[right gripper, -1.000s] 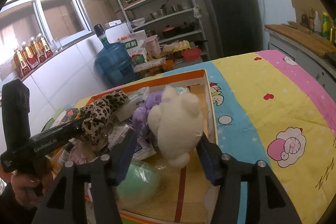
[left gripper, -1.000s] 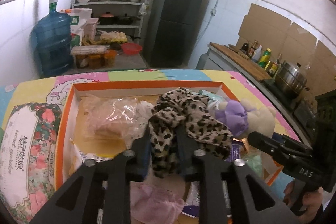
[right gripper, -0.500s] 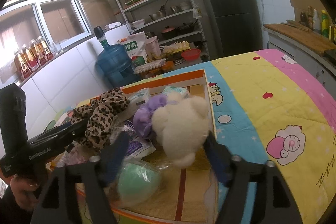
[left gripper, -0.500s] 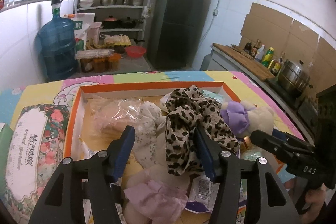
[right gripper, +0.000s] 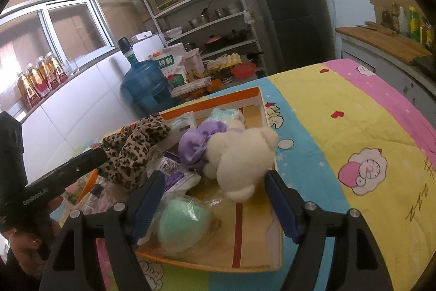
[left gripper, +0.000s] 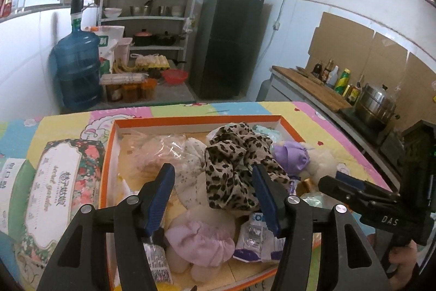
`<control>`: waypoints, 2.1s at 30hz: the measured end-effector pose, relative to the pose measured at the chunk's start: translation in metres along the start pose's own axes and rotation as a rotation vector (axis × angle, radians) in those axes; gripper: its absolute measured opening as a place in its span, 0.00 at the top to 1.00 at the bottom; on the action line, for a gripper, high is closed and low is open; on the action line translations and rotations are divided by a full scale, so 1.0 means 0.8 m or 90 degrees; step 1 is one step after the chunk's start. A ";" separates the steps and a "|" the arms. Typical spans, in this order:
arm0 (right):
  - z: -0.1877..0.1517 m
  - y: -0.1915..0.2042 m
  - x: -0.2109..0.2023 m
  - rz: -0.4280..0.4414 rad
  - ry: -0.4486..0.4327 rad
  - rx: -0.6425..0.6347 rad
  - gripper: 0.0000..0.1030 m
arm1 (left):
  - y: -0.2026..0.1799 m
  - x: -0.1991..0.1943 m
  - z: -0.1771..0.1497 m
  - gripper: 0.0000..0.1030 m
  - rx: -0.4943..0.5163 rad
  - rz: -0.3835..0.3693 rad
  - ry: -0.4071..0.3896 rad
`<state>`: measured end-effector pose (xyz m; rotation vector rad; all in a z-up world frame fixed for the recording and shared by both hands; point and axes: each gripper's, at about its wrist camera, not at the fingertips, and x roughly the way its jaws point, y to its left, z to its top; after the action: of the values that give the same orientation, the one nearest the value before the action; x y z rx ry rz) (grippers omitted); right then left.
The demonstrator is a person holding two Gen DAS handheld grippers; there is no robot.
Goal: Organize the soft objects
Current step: 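Lower the scrunchie with the left tool while the right tool lowers the plush toy into the box, then open both tools and pull them back from the box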
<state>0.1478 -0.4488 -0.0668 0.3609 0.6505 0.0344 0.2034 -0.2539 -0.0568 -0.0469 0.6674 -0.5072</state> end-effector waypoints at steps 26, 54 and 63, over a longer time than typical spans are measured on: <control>-0.031 0.123 -0.069 -0.018 -0.048 -0.111 0.27 | 0.038 -0.141 -0.039 0.41 -0.011 0.022 -0.088; -0.133 0.287 -0.135 0.045 -0.120 -0.230 0.27 | 0.081 -0.299 -0.136 0.41 -0.031 0.187 -0.172; -0.170 0.305 -0.173 0.014 -0.162 -0.231 0.27 | 0.067 -0.343 -0.169 0.41 -0.029 0.221 -0.193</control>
<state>-0.0242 -0.1965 -0.0030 0.0206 0.3767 0.1237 -0.0383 -0.0637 -0.0146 -0.0480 0.3780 -0.1447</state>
